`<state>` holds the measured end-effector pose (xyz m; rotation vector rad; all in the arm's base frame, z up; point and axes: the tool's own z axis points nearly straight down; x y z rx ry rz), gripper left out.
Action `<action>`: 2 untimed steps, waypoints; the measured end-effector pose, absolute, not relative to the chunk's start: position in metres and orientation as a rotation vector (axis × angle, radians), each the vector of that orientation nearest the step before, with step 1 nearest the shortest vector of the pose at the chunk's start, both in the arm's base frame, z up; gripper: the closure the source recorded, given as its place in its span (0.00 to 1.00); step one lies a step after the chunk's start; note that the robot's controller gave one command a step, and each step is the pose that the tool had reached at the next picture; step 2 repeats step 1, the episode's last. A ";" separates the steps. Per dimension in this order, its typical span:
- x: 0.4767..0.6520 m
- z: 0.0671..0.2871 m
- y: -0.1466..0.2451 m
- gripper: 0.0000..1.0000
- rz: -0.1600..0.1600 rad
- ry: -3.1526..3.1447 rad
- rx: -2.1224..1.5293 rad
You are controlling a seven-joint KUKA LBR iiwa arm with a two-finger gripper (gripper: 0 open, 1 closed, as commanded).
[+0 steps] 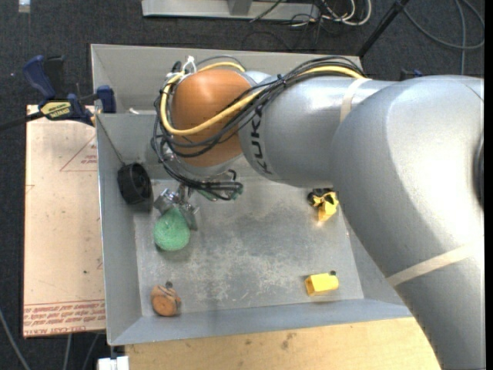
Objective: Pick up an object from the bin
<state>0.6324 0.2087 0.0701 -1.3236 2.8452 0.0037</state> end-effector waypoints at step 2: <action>0.645 0.197 0.185 1.00 0.002 2.831 -1.351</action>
Offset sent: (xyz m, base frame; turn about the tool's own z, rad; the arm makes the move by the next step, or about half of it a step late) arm 0.0000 0.0000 0.0000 0.0000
